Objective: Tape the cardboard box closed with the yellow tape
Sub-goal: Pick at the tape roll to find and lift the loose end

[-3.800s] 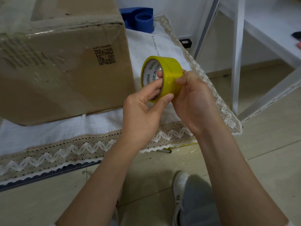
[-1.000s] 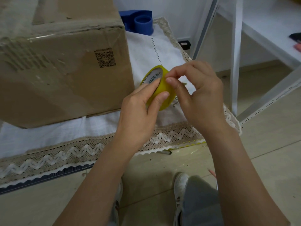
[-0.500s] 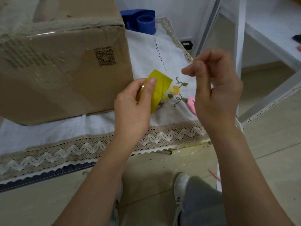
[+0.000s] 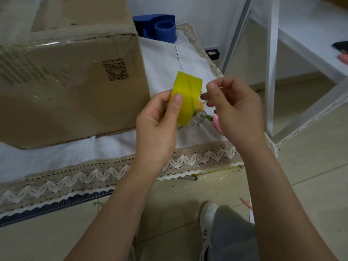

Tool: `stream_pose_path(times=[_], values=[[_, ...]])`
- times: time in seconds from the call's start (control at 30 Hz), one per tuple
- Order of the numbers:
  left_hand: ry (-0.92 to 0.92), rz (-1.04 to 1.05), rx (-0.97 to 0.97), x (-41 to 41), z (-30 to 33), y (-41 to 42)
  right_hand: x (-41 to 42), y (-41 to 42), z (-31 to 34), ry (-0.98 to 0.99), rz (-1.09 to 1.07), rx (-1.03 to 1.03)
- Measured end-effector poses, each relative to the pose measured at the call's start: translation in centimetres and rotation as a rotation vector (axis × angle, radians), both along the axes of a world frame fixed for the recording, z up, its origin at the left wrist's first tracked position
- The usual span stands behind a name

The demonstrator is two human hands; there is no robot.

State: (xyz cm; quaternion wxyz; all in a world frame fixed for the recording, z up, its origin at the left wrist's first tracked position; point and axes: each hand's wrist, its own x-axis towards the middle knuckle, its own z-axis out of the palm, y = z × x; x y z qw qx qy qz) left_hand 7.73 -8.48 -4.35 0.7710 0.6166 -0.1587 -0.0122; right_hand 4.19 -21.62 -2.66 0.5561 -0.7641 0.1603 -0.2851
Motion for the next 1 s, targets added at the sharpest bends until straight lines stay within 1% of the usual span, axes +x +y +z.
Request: stream_pose_path(times=[0.07, 0.13, 0.4, 0.43, 0.53, 0.57, 0.67, 0.77, 0.9, 1.0], values=[[0.026, -0.036, -0.039, -0.1, -0.1, -0.1, 0.1, 0.0, 0.0, 0.056, 0.003, 0.058], [0.038, -0.061, -0.061, -0.2, -0.1, -0.2, 0.1, 0.2, 0.0, 0.092, 0.001, 0.060], [0.052, -0.075, -0.102, -0.1, -0.3, -0.1, 0.1, 0.1, -0.1, 0.129, 0.128, 0.136], [0.050, -0.076, -0.105, -0.1, -0.3, -0.1, 0.2, 0.2, 0.1, 0.139, 0.129, 0.176], [0.039, -0.070, -0.115, -0.1, -0.4, -0.1, 0.2, 0.5, 1.1, 0.179, 0.158, 0.391], [0.039, -0.066, -0.128, -0.1, -0.4, -0.1, 0.1, 0.6, 1.3, 0.177, 0.184, 0.414], [0.030, -0.054, -0.141, -0.1, -0.5, -0.2, -0.1, 1.1, 1.0, 0.121, 0.168, 0.379], [0.017, -0.027, -0.130, -0.2, -0.6, -0.1, 0.0, 1.1, 0.6, 0.065, 0.182, 0.427], [0.033, 0.005, -0.136, -0.2, -0.7, -0.2, 0.0, 0.8, 0.5, 0.066, 0.238, 0.428], [0.016, 0.005, -0.120, -0.1, -0.7, -0.1, 0.2, 1.0, 0.4, 0.079, 0.234, 0.457]])
